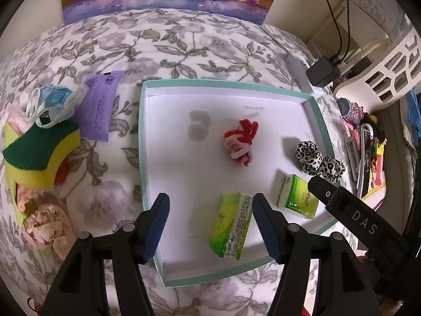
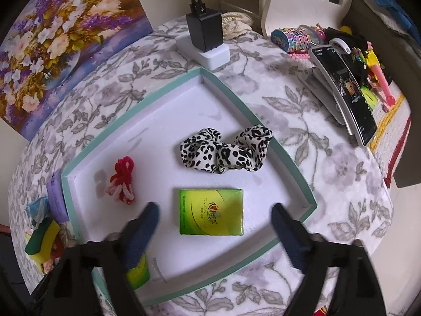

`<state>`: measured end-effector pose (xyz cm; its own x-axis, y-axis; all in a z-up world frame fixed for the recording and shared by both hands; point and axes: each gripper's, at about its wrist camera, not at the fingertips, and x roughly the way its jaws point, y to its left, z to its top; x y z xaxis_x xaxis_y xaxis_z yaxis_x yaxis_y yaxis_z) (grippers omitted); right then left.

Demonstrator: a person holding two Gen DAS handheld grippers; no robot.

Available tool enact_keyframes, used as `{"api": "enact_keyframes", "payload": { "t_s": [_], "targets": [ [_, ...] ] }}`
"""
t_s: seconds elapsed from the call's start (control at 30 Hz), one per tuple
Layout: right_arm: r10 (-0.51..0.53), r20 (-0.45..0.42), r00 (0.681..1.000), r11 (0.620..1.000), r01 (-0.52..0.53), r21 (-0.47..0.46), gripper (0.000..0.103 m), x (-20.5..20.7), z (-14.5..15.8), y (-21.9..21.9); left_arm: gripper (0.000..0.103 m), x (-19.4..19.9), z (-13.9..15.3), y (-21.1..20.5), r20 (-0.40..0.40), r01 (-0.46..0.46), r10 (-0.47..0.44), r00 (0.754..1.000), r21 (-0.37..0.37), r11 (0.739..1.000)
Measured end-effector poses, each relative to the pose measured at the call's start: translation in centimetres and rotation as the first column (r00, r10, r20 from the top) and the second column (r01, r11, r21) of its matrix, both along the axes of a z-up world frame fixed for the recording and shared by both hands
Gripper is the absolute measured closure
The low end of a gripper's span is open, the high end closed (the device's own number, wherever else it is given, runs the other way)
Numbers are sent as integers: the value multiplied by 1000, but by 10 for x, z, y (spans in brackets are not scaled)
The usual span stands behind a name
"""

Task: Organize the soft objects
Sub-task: 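Carry the green tissue packs into the tray and open both tools, then move both tools back toward the pile of items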

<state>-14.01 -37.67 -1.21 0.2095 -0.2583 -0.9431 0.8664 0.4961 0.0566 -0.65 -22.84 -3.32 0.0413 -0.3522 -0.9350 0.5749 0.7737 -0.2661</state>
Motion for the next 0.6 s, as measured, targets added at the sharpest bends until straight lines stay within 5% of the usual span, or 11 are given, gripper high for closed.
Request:
{"api": "enact_keyframes", "payload": {
  "t_s": [0.07, 0.6],
  "targets": [
    [3, 0, 1000, 1000, -3, 2, 0, 0, -1, 0, 35, -1, 0, -1, 2, 5, -5, 1000, 0, 1000],
    [17, -16, 1000, 1000, -17, -2, 0, 2, -4, 1, 31, -18, -12, -14, 16, 107, -109, 994, 91, 990]
  ]
}}
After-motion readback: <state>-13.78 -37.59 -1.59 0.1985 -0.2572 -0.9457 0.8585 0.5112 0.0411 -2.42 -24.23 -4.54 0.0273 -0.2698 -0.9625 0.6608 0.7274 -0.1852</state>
